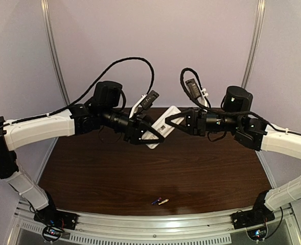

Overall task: Load the batteries into the remote control
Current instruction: Pass from the left arm to the right

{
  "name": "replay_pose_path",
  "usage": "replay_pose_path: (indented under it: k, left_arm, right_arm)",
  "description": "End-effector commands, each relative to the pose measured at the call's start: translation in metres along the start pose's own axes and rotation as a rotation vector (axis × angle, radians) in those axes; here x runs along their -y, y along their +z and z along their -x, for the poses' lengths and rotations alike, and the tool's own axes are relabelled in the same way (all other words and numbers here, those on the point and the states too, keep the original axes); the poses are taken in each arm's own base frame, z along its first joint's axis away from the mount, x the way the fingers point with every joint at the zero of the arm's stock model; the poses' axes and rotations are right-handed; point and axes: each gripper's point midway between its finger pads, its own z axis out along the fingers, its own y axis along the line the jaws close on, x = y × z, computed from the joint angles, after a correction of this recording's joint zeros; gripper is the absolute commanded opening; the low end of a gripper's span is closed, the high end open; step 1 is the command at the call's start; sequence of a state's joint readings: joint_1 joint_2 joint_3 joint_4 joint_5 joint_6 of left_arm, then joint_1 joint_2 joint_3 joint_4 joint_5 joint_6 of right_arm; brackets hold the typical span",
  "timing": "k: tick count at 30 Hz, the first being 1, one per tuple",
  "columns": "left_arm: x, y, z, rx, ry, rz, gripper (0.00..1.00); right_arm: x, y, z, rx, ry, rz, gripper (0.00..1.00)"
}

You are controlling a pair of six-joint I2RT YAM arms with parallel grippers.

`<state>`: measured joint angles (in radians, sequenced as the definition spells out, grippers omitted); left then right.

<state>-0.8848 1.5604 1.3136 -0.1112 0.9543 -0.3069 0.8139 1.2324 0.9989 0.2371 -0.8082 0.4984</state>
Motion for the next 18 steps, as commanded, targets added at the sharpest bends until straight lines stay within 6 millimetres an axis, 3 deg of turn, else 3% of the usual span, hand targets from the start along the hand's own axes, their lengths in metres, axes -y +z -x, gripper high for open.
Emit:
replay_pose_path:
  k: [1, 3, 4, 12, 18]
  left_arm:
    - [-0.005, -0.018, 0.012, 0.064, 0.072, 0.039, 0.72]
    - [-0.010, -0.030, 0.016, 0.093, 0.086, 0.082, 0.95]
    - [-0.010, -0.036, 0.019, 0.104, 0.100, 0.103, 0.97]
    - [-0.023, -0.073, 0.032, 0.136, 0.233, 0.411, 0.97]
    - [-0.032, -0.106, 0.028, 0.121, 0.372, 0.639, 0.97]
  right_arm:
    - [-0.010, -0.003, 0.018, 0.050, 0.018, 0.025, 0.00]
    - [-0.007, -0.007, 0.021, 0.062, 0.036, 0.009, 0.00]
    - [-0.005, -0.008, 0.021, 0.065, 0.047, -0.003, 0.00]
    - [0.039, -0.029, 0.016, 0.084, 0.176, -0.149, 0.00]
    - [0.059, -0.038, 0.002, 0.048, 0.269, -0.201, 0.00]
